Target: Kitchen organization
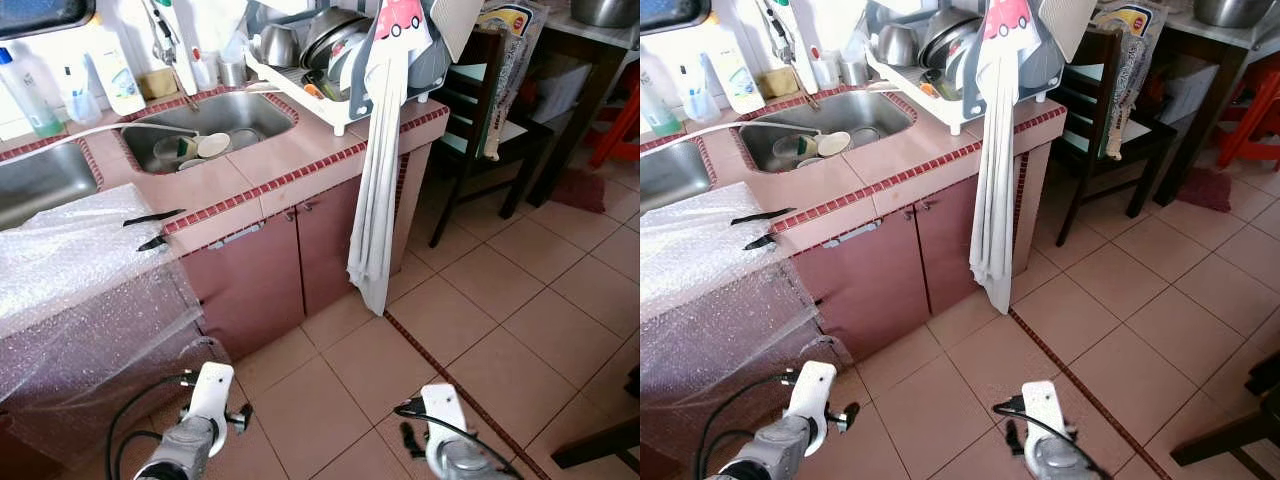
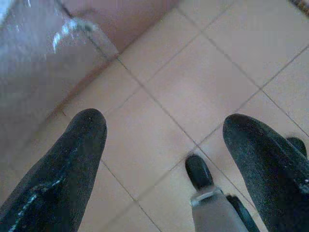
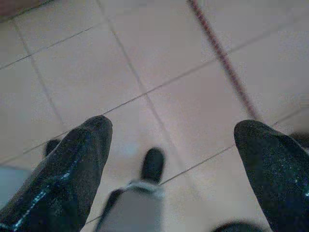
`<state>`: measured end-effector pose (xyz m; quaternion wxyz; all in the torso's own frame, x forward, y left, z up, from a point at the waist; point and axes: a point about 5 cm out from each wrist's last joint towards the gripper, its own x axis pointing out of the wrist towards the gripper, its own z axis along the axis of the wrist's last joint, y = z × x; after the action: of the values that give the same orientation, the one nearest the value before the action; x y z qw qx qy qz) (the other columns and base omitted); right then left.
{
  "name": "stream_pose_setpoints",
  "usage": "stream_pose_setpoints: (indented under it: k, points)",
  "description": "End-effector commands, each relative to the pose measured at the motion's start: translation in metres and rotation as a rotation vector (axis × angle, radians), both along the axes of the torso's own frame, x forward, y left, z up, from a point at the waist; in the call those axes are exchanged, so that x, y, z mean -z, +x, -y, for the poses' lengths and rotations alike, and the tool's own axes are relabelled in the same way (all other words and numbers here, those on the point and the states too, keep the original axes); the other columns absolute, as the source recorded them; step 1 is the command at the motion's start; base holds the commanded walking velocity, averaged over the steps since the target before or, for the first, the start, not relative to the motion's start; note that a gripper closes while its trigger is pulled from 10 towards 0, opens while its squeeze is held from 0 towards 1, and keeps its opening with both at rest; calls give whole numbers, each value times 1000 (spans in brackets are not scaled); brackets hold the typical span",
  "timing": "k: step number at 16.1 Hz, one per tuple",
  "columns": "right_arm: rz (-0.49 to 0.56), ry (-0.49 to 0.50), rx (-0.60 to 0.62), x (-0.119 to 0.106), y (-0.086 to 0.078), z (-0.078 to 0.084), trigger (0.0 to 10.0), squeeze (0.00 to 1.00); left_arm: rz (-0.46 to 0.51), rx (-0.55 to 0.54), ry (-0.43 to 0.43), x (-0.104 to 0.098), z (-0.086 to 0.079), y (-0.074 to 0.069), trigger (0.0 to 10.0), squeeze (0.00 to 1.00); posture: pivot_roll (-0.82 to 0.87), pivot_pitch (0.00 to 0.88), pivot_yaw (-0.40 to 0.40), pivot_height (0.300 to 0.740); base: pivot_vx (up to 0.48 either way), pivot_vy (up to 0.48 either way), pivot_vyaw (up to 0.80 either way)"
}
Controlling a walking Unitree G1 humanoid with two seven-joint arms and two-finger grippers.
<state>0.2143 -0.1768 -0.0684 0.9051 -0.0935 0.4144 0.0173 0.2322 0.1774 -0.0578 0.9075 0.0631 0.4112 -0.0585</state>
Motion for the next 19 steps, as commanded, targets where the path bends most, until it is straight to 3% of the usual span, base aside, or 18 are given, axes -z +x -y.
stream_pose_setpoints:
  k: [1, 3, 5, 7, 8, 10, 12, 14, 15, 19]
  points:
    - [111, -35, -54, -16, 22, 2, 10000, 0, 88, 42, -15, -11, 3, 14, 10000, 0, -168, 0, 61, 740, 0, 0, 0]
    - [263, -32, -73, -37, 45, 9, 10000, 0, 267, 97, -42, -35, 10, 40, 10000, 0, -153, 0, 51, 740, 0, 0, 0]
    - [368, -9, -71, -51, 53, 15, 10000, 0, 385, 87, -76, -50, 4, 49, 10000, 0, -146, 0, 50, 740, 0, 0, 0]
    - [448, 37, -49, -60, 54, 21, 10000, 0, 454, 113, -70, -58, -3, 48, 10000, 0, -142, 0, 61, 740, 0, 0, 0]
    - [506, 93, -43, -67, 54, 22, 10000, 0, 488, 157, -38, -58, -4, 41, 10000, 0, -135, 0, 66, 740, 0, 0, 0]
    - [596, 102, -24, -82, 53, 26, 10000, 0, 536, 213, -76, -61, 0, 29, 10000, 0, -148, 0, 82, 740, 0, 0, 0]
    - [675, 115, -6, -101, 46, 30, 10000, 0, 615, 253, -71, -77, 0, 24, 10000, 0, -149, 0, 93, 740, 0, 0, 0]
    - [718, 124, -22, -117, 30, 35, 10000, 0, 695, 259, -53, -100, -7, 20, 10000, 0, -151, 0, 98, 740, 0, 0, 0]
    - [745, 108, -68, -131, 19, 35, 10000, 0, 725, 263, -50, -112, -13, 10, 10000, 0, -156, 0, 105, 740, 0, 0, 0]
    - [785, 86, -70, -165, 4, 34, 10000, 0, 737, 211, 31, -120, -20, -17, 10000, 0, -158, 0, 97, 740, 0, 0, 0]
